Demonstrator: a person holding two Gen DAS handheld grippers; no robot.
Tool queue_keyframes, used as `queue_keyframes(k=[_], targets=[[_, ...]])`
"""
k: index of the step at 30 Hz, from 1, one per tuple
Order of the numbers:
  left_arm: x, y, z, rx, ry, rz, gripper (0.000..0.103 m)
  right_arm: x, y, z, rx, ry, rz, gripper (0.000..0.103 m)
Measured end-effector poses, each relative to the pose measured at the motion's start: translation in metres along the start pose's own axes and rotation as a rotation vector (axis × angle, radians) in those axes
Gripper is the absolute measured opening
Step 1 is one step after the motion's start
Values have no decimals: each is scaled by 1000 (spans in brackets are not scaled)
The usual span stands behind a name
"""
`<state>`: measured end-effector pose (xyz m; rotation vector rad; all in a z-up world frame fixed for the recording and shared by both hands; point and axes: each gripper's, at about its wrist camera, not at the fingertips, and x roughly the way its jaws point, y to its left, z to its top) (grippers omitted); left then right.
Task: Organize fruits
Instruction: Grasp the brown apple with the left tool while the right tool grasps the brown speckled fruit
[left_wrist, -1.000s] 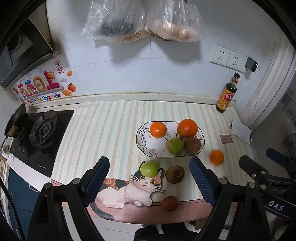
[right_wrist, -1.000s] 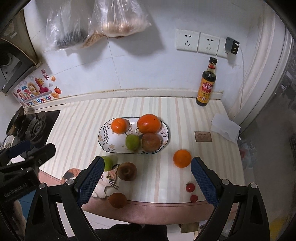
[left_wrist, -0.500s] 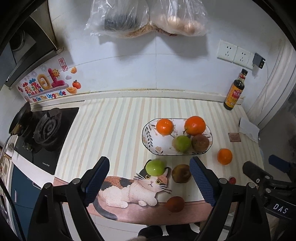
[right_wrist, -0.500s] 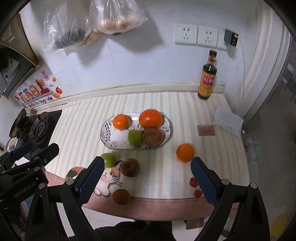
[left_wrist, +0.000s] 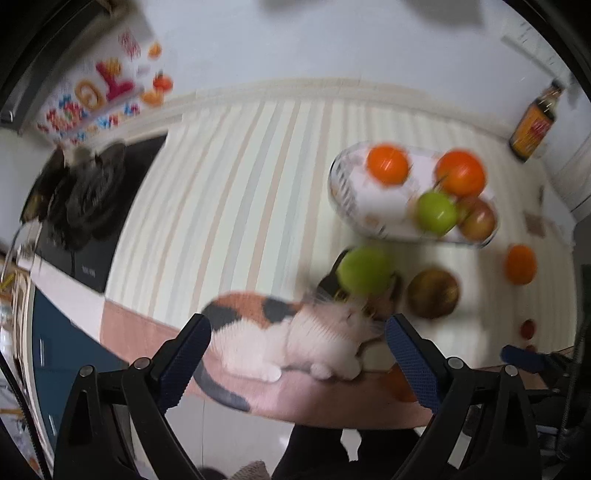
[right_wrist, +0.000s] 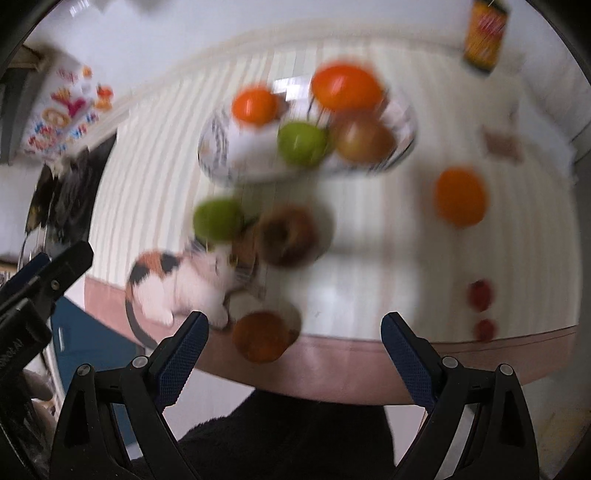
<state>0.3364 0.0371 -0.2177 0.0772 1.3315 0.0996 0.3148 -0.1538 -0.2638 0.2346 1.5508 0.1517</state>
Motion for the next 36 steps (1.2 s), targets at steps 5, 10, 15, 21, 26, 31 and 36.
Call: queue_keyframes(k=[5, 10, 15, 21, 26, 31, 36], targets=[[34, 10, -13, -17, 93, 39, 97, 65, 6, -3, 30, 140, 64, 96], [52, 14, -20, -28, 149, 51, 97, 102, 14, -10, 35, 198, 71, 92], [54, 3, -11, -28, 154, 9, 97, 100, 33, -16, -101, 134, -16, 60], [51, -46, 0, 48, 136, -83, 97, 73, -22, -7, 32, 51, -49, 60], [74, -102, 22, 145, 198, -168, 97, 61, -70, 8, 124, 21, -76, 60], [104, -146, 27, 230, 290, -206, 97, 66, -93, 23, 145, 21, -68, 60], [121, -164, 27, 256, 283, -175, 64, 70, -101, 23, 151, 17, -40, 60]])
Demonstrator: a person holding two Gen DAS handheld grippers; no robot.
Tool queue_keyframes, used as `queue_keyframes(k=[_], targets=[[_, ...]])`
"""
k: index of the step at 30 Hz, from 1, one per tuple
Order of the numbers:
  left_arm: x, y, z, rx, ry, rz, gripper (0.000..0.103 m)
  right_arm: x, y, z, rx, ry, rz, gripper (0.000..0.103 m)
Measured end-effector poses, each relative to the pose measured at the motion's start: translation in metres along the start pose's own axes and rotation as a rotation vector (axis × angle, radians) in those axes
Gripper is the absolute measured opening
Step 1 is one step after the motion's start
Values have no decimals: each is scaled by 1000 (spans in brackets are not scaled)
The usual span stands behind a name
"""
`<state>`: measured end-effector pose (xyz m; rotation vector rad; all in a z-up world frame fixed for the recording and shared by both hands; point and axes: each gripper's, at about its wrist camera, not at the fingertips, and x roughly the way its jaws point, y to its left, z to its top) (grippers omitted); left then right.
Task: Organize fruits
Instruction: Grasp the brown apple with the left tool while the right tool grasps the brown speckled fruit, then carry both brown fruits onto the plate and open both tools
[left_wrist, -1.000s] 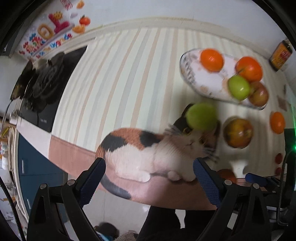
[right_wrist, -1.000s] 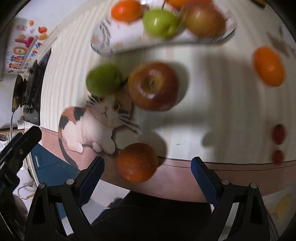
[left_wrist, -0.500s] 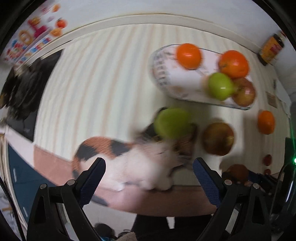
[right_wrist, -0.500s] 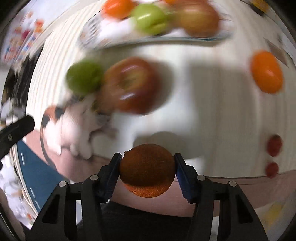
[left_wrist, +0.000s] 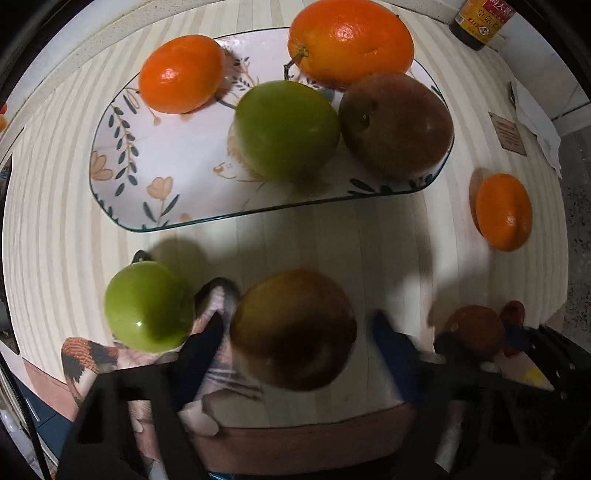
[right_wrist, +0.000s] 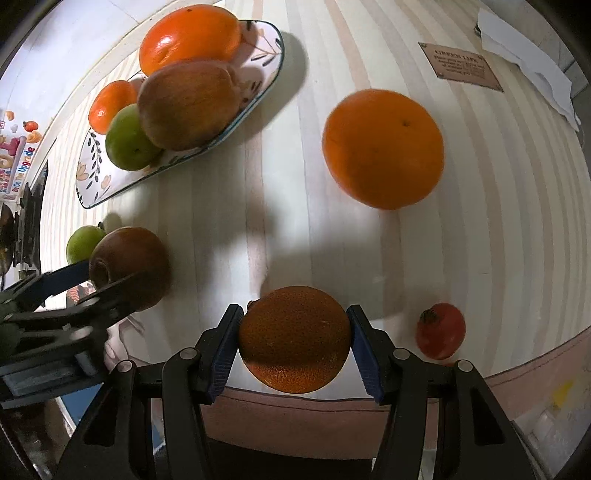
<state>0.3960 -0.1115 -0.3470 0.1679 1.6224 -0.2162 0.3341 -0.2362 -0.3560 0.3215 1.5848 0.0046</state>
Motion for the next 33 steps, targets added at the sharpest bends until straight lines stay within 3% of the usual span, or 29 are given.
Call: queue_keyframes(k=[4, 7, 13, 15, 18, 21, 26, 29, 33], targets=[[-3, 3, -3, -1, -22, -7, 64, 0, -3, 5, -6, 8, 19, 61], [-7, 9, -13, -3, -18, 3, 64, -10, -20, 9, -3, 4, 34, 70], [-7, 25, -32, -35, -8, 4, 64, -24, -26, 9, -6, 2, 41, 76], [-5, 30, -34, -50, -10, 0, 64, -20, -24, 9, -14, 6, 20, 75], [-9, 35, -37, -54, -24, 0, 64, -15, -19, 6, -21, -13, 14, 60], [-21, 34, -40, -63, -40, -18, 64, -18, -14, 4, -37, -35, -8, 60], [-59, 59, -36, -98, -92, -78, 64, -35, -2, 7, -36, -84, 35, 59], [-88, 84, -25, -138, -133, -116, 64, -50, 17, 16, -53, -126, 88, 59], [-115, 118, 10, -181, -171, -112, 64, -59, 55, 36, -82, -163, 153, 59]])
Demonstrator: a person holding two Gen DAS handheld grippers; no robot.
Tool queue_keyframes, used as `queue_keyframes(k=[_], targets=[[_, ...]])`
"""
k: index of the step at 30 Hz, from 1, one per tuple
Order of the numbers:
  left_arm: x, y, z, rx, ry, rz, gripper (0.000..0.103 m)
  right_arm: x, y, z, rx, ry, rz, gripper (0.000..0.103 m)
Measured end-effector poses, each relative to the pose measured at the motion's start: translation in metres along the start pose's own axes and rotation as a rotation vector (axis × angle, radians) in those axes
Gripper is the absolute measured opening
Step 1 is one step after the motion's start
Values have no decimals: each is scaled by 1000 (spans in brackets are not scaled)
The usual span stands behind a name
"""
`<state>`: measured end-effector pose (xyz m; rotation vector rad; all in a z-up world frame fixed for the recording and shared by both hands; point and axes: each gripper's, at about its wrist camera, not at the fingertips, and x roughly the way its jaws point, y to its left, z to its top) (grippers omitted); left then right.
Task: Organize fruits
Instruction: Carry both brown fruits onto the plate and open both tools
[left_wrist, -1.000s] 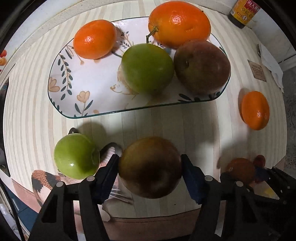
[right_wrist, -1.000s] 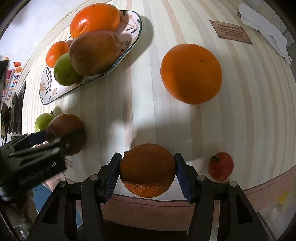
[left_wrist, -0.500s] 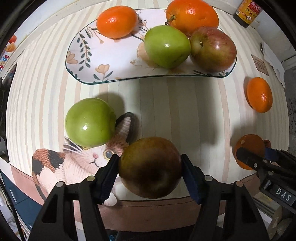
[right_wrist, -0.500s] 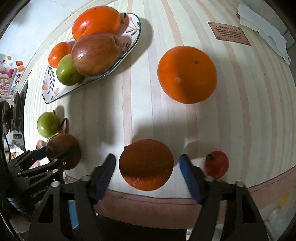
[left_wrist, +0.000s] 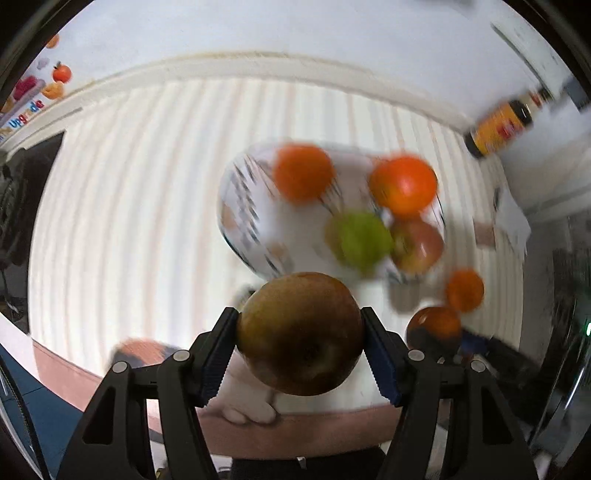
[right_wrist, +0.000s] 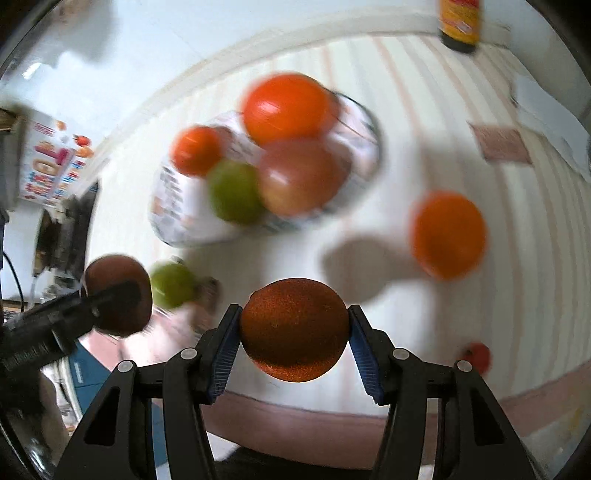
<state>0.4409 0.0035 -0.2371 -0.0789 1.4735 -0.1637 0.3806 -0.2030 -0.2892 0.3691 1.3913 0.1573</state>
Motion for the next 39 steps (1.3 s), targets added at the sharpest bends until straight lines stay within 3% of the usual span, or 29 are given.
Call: queue_keyframes(k=[4, 9, 19, 21, 22, 24, 25, 26, 28, 34, 39], targets=[[5, 25, 43, -39, 14, 25, 64, 14, 40, 26, -13, -22, 56, 59], [39, 43, 86, -76, 119, 11, 64, 41, 78, 58, -30, -12, 78, 59], [85, 46, 107, -71, 235, 31, 64, 75, 95, 81, -36, 52, 49, 60], [88, 45, 108, -63, 245, 29, 64, 77, 94, 82, -29, 59, 56, 75], [89, 43, 109, -54, 245, 34, 64, 78, 95, 85, -30, 60, 54, 83], [90, 41, 109, -43, 236, 43, 64, 76, 96, 85, -35, 64, 44, 83], [90, 40, 109, -39, 236, 49, 71, 74, 97, 85, -36, 67, 42, 84], [88, 39, 110, -37, 226, 45, 87, 70, 96, 84, -38, 71, 41, 86], [81, 37, 111, -31, 200, 40, 95, 63, 95, 83, -43, 76, 22, 88], [61, 33, 103, -31, 153, 35, 95, 36, 85, 77, -62, 50, -101, 94], [36, 25, 77, -12, 63, 99, 95, 11, 65, 74, -66, -5, -199, 95]])
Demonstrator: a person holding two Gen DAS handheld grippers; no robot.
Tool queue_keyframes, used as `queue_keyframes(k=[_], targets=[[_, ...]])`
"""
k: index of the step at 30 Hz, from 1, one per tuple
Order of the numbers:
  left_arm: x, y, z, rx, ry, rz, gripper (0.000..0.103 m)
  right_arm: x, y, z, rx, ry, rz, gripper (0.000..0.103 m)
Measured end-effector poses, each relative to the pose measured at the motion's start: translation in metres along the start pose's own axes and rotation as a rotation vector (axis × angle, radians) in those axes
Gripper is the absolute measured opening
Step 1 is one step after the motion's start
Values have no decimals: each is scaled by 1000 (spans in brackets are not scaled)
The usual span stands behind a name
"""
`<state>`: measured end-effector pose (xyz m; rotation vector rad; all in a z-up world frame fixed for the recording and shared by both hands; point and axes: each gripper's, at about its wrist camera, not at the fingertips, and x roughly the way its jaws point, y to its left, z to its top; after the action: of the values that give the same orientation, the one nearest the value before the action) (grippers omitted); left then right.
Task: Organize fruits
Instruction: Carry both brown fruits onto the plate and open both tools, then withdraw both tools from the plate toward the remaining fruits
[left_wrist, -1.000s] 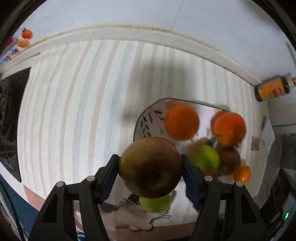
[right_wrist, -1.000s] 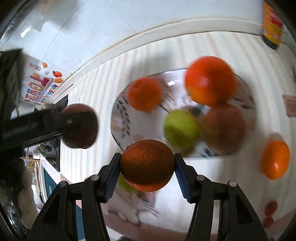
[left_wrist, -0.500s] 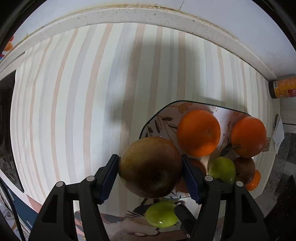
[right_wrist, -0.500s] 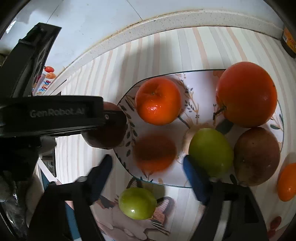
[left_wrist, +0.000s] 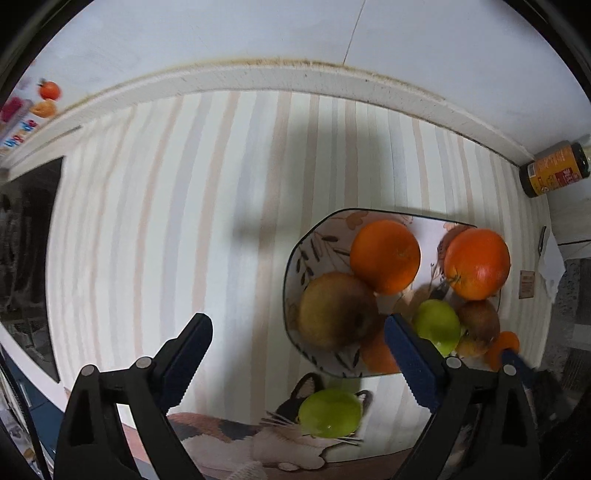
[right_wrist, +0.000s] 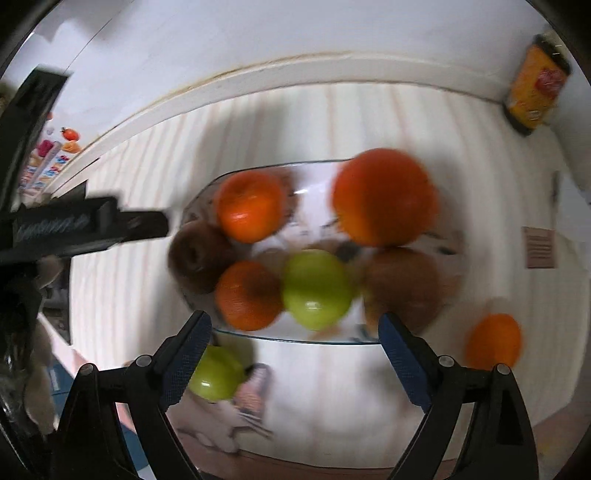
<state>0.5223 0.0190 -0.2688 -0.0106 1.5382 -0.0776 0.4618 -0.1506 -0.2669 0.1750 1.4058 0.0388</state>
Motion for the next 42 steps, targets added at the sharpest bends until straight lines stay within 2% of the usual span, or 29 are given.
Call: queue_keyframes(k=[6, 17, 27, 42], targets=[[-28, 1, -35, 3, -108, 46, 95, -17, -24, -12, 12, -9, -71, 97], [-80, -10, -90, 23, -240, 76, 95, -78, -33, -43, -6, -102, -87, 97], [-144, -23, -146, 34, -375, 66, 95, -156, -28, -85, -56, -230, -106, 97], [-229, -45, -213, 71, -576, 6, 95, -273, -32, -148, -41, -428, -97, 97]])
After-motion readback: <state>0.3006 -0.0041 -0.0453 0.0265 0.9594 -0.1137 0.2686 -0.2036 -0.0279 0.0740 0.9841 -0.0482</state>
